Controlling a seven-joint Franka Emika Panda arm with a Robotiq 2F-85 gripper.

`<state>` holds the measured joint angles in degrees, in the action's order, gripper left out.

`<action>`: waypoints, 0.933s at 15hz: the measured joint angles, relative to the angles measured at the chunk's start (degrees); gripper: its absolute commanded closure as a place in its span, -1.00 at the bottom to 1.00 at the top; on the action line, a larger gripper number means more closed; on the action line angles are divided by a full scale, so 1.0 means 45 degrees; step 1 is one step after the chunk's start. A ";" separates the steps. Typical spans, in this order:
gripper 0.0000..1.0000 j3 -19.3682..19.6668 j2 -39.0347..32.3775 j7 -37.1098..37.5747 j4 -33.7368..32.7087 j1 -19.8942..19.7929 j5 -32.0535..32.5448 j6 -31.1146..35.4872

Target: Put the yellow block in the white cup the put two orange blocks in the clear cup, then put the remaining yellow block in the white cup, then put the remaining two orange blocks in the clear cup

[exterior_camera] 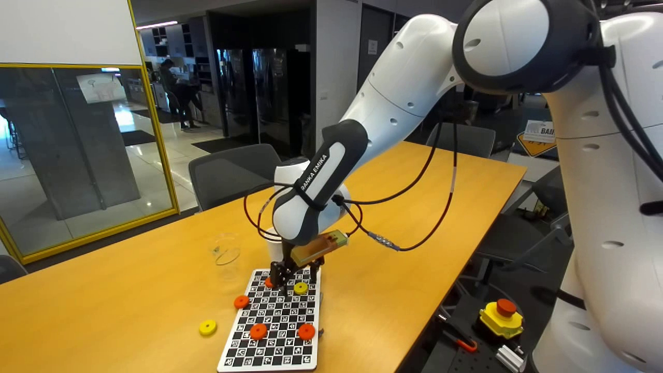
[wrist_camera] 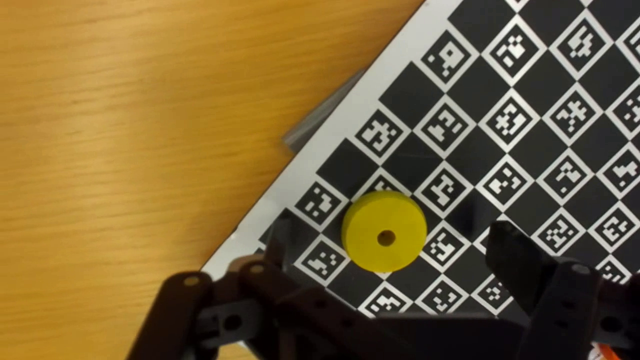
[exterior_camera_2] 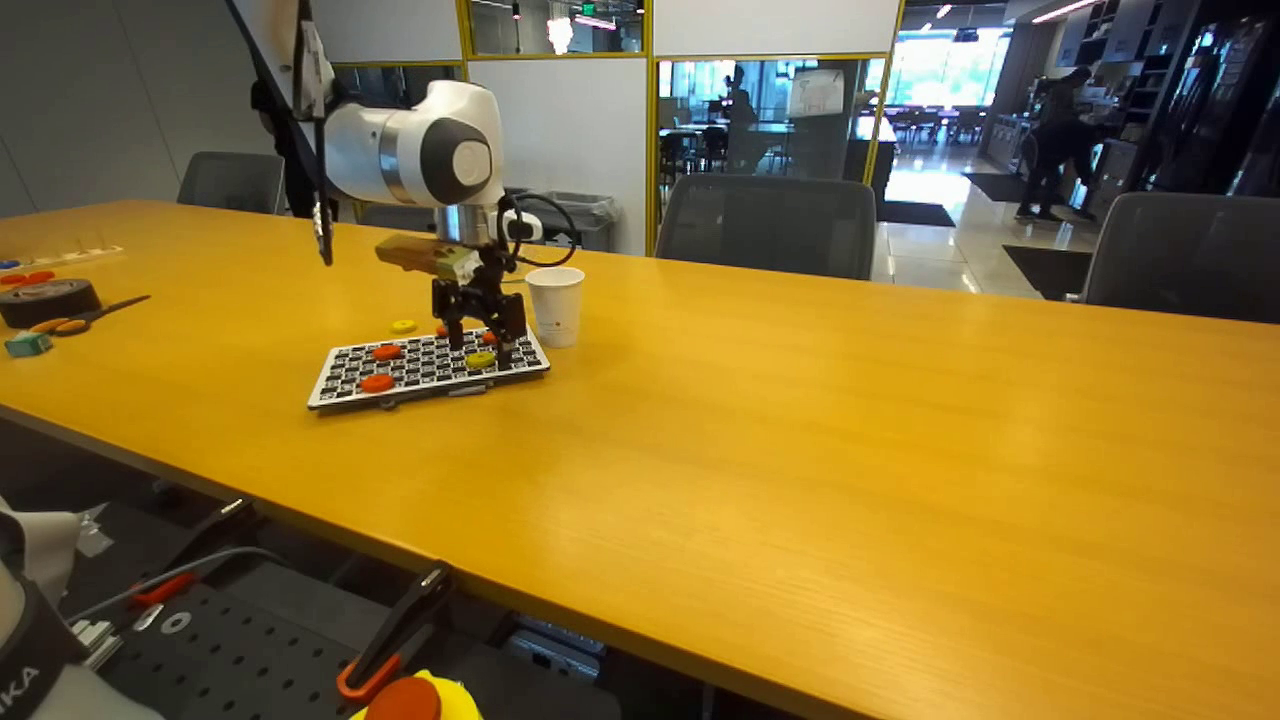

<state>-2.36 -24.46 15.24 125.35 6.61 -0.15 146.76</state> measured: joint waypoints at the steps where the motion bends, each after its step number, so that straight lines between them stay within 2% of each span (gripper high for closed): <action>1: -1.00 0.0070 -0.0084 0.0000 -0.0067 0.0029 0.0000 -0.0016; 14: -1.00 0.0379 -0.0183 0.0049 -0.0151 0.0268 0.0287 -0.0102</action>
<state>-0.66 -25.28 15.46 124.67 7.81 1.14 146.30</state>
